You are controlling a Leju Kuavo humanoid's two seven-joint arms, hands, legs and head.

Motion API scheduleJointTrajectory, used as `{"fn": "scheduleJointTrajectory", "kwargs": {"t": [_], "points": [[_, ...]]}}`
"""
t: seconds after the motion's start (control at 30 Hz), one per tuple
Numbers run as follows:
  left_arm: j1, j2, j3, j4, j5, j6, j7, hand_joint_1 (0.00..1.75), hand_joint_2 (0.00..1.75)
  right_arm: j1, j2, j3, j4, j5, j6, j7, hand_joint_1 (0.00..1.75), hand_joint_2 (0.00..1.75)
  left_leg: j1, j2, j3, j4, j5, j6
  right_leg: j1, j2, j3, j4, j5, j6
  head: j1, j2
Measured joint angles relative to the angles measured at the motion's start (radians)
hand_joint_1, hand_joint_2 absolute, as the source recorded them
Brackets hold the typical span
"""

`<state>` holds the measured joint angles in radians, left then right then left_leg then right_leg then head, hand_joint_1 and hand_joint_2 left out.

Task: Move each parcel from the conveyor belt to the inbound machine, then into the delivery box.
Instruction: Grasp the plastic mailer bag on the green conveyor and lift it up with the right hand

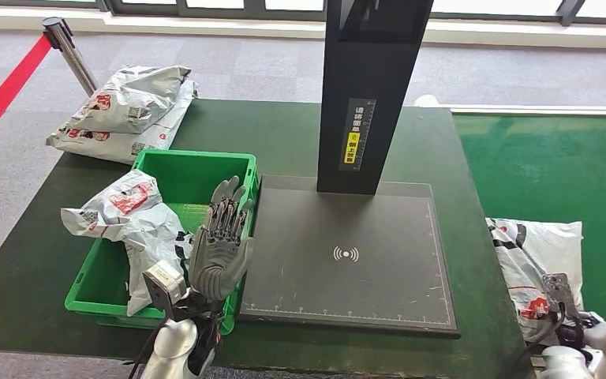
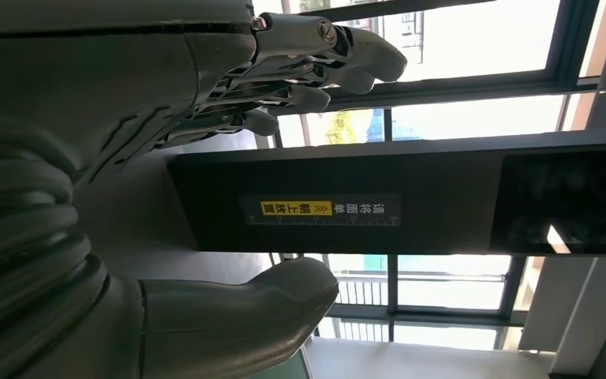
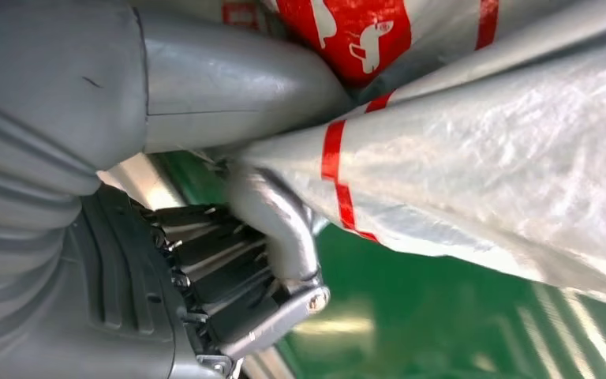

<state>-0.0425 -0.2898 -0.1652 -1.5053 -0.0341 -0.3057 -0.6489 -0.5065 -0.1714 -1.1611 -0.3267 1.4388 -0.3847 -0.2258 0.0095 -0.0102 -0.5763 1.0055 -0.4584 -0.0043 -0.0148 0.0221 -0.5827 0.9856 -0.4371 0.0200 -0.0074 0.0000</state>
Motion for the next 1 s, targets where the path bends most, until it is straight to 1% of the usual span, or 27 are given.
{"fn": "scheduleJointTrajectory", "kwargs": {"t": [0.07, 0.2, 0.33, 0.37, 0.47, 0.5, 0.57, 0.63, 0.73, 0.8, 0.87, 1.0], "points": [[0.001, 0.000, 0.000, -0.006, -0.001, 0.001, -0.006, 0.00, 1.75, 0.002, 0.006, 0.000, 0.001, -0.035, -0.037, -0.077, 1.75, 1.75, 0.000, 0.000, -0.001, 0.000, 0.000, 0.000, -0.001, 0.000, -0.002, 0.001, 0.000, 0.000, 0.000, 0.000], [0.002, 0.000, 0.000, -0.014, -0.002, 0.003, -0.009, 0.00, 1.75, 0.001, 0.013, 0.000, 0.003, -0.071, -0.067, -0.131, 1.75, 1.75, 0.000, -0.002, -0.003, 0.000, 0.000, -0.001, -0.001, -0.003, -0.003, 0.002, -0.001, -0.001, 0.000, 0.000], [0.003, 0.000, 0.000, -0.018, -0.010, 0.010, -0.015, 0.00, 1.75, -0.003, 0.023, -0.001, -0.004, -0.173, -0.137, -0.284, 1.75, 1.75, 0.000, -0.003, -0.004, 0.000, 0.000, -0.001, -0.001, -0.003, -0.004, 0.003, -0.001, -0.001, 0.000, 0.000], [0.003, 0.000, 0.000, -0.018, -0.011, 0.011, -0.016, 0.00, 1.75, -0.006, 0.026, -0.001, -0.006, -0.187, -0.146, -0.306, 1.75, 1.75, 0.000, -0.003, -0.004, 0.000, 0.000, -0.001, -0.001, -0.003, -0.004, 0.003, -0.001, -0.002, 0.000, 0.000], [0.003, 0.000, 0.000, -0.019, -0.012, 0.012, -0.016, 0.00, 1.75, -0.012, 0.032, -0.002, -0.010, -0.206, -0.156, -0.326, 1.75, 1.75, 0.000, -0.003, -0.005, 0.000, 0.000, -0.001, -0.001, -0.003, -0.004, 0.003, -0.002, -0.002, 0.000, 0.000], [0.003, 0.000, 0.000, -0.019, -0.013, 0.013, -0.016, 0.00, 1.75, -0.013, 0.035, -0.002, -0.015, -0.225, -0.163, -0.344, 1.75, 1.75, 0.000, -0.003, -0.005, 0.000, 0.000, -0.001, -0.001, -0.004, -0.004, 0.003, -0.002, -0.002, 0.000, 0.000], [0.003, 0.000, 0.000, -0.019, -0.014, 0.018, -0.018, 0.00, 1.75, -0.012, 0.048, 0.000, -0.038, -0.310, -0.190, -0.406, 1.75, 1.75, 0.000, -0.003, -0.005, 0.000, 0.000, -0.001, -0.001, -0.004, -0.004, 0.003, -0.002, -0.002, 0.000, 0.000], [0.003, 0.000, 0.000, -0.019, -0.016, 0.025, -0.019, 0.00, 1.75, -0.010, 0.070, 0.014, -0.082, -0.431, -0.223, -0.457, 1.75, 1.75, 0.000, -0.004, -0.005, 0.000, 0.001, -0.001, -0.001, -0.004, -0.004, 0.003, -0.002, -0.002, 0.000, 0.000], [0.003, 0.000, 0.000, -0.019, -0.017, 0.034, -0.019, 0.00, 1.75, 0.007, 0.105, 0.071, -0.173, -0.573, -0.271, -0.472, 1.75, 1.75, 0.000, -0.005, -0.005, 0.000, 0.001, -0.001, -0.001, -0.004, -0.004, 0.003, -0.002, -0.002, 0.000, 0.000], [0.003, 0.000, 0.000, -0.019, -0.018, 0.042, -0.019, 0.00, 1.75, 0.036, 0.140, 0.130, -0.273, -0.634, -0.298, -0.475, 1.75, 1.75, 0.000, -0.005, -0.005, 0.000, 0.001, -0.001, -0.001, -0.005, -0.004, 0.003, -0.002, -0.003, 0.000, 0.000], [0.003, 0.000, 0.000, -0.019, -0.018, 0.052, -0.018, 0.00, 1.75, 0.070, 0.191, 0.189, -0.411, -0.649, -0.308, -0.477, 1.75, 1.75, 0.000, -0.005, -0.005, 0.000, 0.001, -0.001, -0.001, -0.004, -0.005, 0.004, -0.002, -0.003, 0.000, 0.000], [0.002, 0.000, 0.000, -0.019, -0.018, 0.069, -0.018, 0.00, 1.75, 0.140, 0.310, 0.317, -0.732, -0.642, -0.310, -0.478, 1.75, 1.75, 0.000, -0.005, -0.005, 0.000, 0.001, -0.002, -0.001, -0.004, -0.006, 0.005, -0.003, -0.004, 0.000, 0.000]]}}
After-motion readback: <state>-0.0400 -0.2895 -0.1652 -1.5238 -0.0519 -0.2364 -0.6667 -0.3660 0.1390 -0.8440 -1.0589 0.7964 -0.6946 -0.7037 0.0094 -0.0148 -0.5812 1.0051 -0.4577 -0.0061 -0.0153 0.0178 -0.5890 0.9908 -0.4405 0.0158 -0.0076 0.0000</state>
